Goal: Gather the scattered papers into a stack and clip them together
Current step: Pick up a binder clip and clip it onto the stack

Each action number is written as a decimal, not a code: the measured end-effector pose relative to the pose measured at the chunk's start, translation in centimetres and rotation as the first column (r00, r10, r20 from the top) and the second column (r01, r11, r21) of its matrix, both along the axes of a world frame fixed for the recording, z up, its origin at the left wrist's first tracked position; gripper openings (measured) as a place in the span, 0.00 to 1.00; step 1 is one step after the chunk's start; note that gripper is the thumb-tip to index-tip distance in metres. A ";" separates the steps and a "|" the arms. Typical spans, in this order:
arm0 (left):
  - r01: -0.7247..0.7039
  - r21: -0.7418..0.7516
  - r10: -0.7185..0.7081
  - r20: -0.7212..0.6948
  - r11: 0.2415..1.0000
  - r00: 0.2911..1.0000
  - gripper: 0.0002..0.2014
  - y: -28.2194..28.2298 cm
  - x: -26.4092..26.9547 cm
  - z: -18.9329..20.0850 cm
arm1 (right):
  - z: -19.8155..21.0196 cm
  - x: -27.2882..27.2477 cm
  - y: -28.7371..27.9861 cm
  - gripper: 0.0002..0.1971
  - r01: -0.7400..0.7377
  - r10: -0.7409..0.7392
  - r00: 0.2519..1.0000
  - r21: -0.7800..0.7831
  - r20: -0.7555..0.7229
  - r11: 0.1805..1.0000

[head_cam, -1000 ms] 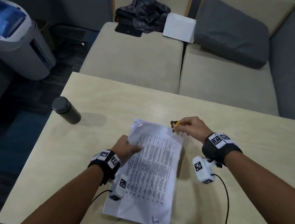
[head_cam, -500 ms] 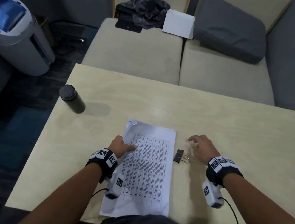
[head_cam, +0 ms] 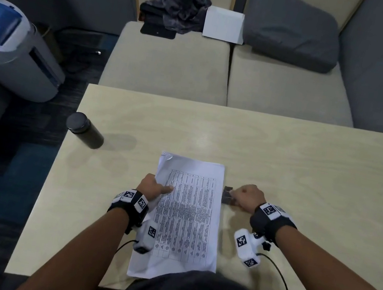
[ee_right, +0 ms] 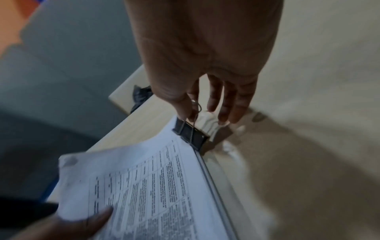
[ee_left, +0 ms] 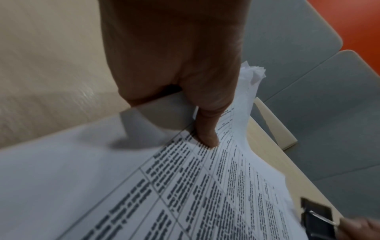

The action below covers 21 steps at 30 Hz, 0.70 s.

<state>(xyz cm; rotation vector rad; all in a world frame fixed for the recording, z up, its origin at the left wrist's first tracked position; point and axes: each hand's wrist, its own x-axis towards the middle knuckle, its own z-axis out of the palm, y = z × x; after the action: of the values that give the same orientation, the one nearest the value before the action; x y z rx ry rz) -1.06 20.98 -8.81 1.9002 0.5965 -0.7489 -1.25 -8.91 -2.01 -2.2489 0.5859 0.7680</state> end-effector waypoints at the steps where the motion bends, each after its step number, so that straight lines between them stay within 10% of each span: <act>1: 0.013 0.012 -0.013 0.004 1.000 1.000 0.24 0.0 0.0 0.1 | 0.3 0.5 0.2 0.10 -0.050 0.052 0.996 -0.031 0.078 0.998; 14: -0.032 -0.076 0.038 0.079 0.997 0.996 0.16 -0.5 -1.4 1.1 | 4.7 6.2 3.3 0.14 -0.025 -0.088 0.939 0.322 0.332 0.946; 21: -0.067 -0.091 0.073 0.064 0.994 0.995 0.33 -0.2 -1.3 -0.1 | 3.3 5.6 4.1 0.24 -0.461 0.447 0.870 0.021 0.207 0.887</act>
<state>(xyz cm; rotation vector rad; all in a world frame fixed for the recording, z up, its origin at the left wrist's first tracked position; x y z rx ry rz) -2.39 20.82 -8.86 1.8060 0.5755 -0.6538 4.39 -4.83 1.27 -2.3888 -0.0772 0.7597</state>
